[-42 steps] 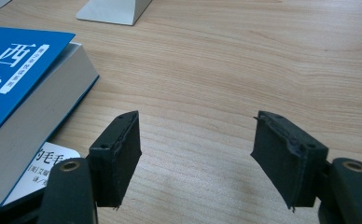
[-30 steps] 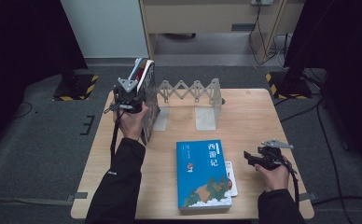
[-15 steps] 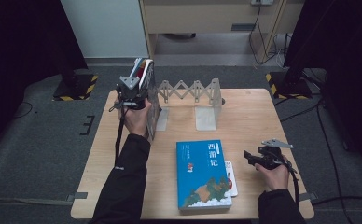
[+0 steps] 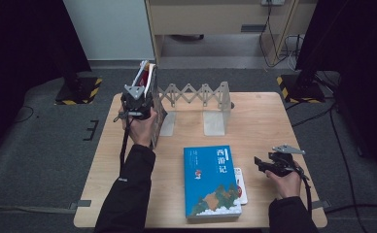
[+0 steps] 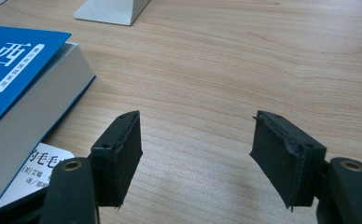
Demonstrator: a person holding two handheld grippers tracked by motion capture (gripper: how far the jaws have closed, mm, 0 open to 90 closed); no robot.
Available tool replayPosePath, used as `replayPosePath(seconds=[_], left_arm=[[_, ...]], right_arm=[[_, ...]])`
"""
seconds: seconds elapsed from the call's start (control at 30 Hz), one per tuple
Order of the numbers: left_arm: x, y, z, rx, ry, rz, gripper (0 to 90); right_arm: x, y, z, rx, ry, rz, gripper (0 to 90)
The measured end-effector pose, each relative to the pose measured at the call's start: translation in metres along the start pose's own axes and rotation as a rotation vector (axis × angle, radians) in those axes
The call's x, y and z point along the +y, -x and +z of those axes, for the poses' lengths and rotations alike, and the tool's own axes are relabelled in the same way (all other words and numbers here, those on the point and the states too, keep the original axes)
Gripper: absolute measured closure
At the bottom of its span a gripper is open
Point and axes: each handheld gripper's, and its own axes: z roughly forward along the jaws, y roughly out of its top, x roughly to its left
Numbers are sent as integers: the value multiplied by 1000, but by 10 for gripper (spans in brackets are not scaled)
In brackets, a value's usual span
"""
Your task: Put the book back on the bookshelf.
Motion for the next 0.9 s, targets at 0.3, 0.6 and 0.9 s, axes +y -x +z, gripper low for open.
replayPosePath(seconds=[0.3,0.6,0.9], left_arm=[[-7,-7,-10,-41,-18,-46,773],[-13,-16,-18,-97,16,-63,653],[-21,-24,-33,-183,73,-84,506]], right_arm=[[0,-1,0,-1,-3,-4,327],[0,-1,0,-1,-5,-12,321],[0,-1,0,-1,-7,-12,314]])
